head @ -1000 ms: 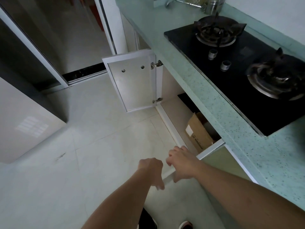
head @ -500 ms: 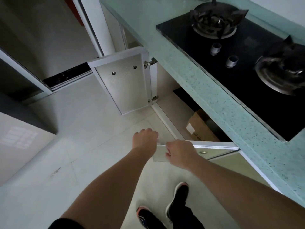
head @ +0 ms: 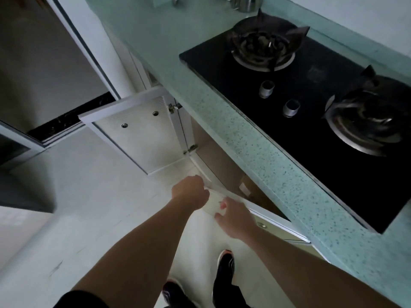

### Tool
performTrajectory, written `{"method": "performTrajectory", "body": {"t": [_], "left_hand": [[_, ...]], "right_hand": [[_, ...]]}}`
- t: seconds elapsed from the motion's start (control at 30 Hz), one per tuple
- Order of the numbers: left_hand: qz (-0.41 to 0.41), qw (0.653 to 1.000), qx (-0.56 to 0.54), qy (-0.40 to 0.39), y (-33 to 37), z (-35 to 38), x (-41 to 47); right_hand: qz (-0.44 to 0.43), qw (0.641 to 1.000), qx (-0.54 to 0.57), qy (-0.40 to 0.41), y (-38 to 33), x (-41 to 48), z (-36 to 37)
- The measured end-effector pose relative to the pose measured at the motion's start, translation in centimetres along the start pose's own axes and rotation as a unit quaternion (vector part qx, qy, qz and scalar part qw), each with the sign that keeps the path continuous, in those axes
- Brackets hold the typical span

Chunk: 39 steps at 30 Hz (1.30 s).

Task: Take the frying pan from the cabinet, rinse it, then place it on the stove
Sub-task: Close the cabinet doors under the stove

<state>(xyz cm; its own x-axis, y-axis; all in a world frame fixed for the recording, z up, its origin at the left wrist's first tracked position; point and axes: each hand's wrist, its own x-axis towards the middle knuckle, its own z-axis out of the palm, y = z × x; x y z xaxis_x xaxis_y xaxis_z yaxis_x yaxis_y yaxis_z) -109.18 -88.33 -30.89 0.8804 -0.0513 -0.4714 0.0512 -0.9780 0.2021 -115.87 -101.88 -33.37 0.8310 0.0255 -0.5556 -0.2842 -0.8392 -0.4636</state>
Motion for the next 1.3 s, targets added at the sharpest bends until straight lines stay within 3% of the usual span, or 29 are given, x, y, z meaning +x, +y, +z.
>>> {"method": "performTrajectory", "body": {"t": [0.1,0.27,0.4,0.57,0.8,1.0,1.3], "left_hand": [[0.015,1.0,0.005,-0.025,0.2,-0.3,0.9],[0.091,0.993,0.019,-0.08,0.3,-1.4,2.6],[0.121,0.985,0.005,-0.121,0.3,-1.7,3.1],[0.132,0.979,-0.008,-0.156,-1.6,-2.1,3.4],[0.132,0.98,-0.039,-0.14,-7.1,-4.9,4.3],[0.115,0.985,-0.068,-0.108,-13.1,-8.8,5.1],[0.027,0.993,-0.115,-0.01,-25.9,-16.6,6.0]], "right_hand": [[-0.003,0.999,-0.043,-0.001,0.0,1.0,-0.3],[0.061,0.997,-0.013,0.039,-1.0,2.4,-1.2],[0.098,0.995,-0.006,0.02,-1.4,3.3,-1.4],[0.136,0.99,0.043,0.018,-1.7,4.1,-2.3],[0.216,0.962,0.16,0.035,-4.6,5.3,-3.3],[0.133,0.989,0.059,-0.031,-12.6,6.5,-2.2],[-0.066,0.997,-0.028,0.03,-29.5,10.8,-2.2]]}}
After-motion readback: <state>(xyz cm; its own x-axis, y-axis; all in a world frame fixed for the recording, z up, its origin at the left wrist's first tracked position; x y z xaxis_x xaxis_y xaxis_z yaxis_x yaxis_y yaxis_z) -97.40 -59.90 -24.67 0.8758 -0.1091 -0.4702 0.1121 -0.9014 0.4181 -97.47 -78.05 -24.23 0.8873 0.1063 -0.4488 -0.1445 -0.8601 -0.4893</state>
